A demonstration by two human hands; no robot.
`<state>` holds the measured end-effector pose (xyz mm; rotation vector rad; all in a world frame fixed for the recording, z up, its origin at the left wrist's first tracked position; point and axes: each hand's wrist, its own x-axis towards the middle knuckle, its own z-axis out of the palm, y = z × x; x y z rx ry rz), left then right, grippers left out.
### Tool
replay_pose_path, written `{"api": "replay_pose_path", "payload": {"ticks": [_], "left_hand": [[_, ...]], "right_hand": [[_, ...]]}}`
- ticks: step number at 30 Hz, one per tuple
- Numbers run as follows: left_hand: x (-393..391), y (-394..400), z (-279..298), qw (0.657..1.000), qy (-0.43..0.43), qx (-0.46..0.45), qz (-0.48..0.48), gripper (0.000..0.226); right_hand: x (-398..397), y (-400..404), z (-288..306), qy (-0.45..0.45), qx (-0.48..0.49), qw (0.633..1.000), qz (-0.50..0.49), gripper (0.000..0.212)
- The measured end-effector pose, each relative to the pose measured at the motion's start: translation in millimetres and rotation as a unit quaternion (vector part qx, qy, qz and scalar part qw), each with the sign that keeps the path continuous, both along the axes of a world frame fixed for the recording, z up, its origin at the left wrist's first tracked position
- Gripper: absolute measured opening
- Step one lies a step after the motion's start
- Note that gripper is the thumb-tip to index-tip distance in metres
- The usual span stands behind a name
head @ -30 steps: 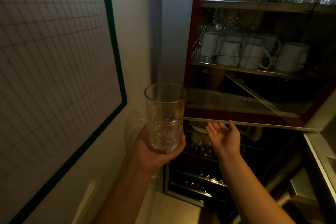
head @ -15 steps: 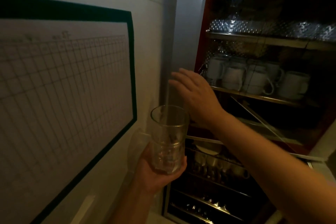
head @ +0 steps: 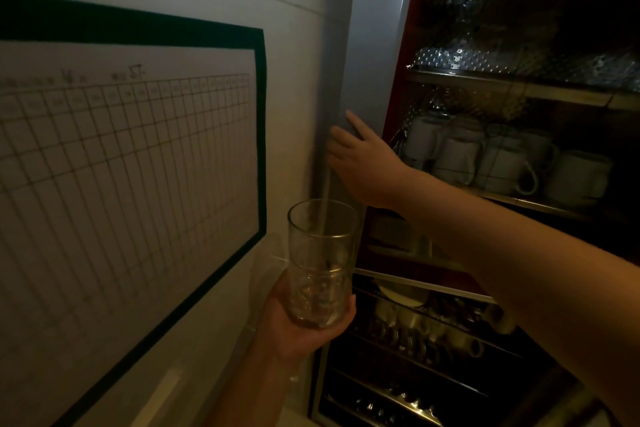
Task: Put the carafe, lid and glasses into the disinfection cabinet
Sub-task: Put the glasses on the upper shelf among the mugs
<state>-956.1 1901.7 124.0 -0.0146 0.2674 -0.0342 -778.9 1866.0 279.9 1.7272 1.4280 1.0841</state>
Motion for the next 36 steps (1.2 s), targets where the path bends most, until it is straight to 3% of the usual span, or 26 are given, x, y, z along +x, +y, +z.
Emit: {"api": "replay_pose_path", "payload": {"ticks": [22,36], "left_hand": [[-23.0,8.0,-2.4,1.0,0.008,0.008,0.009,0.052],[-34.5,16.6,-1.6,1.0,0.008,-0.004,0.03,0.051]], "right_hand": [[-35.9,-38.4,-2.4,-0.038,0.031,0.994,0.096,0.047],[-61.1,-60.0,-3.2,-0.01,0.067,0.987,0.146,0.047]]}}
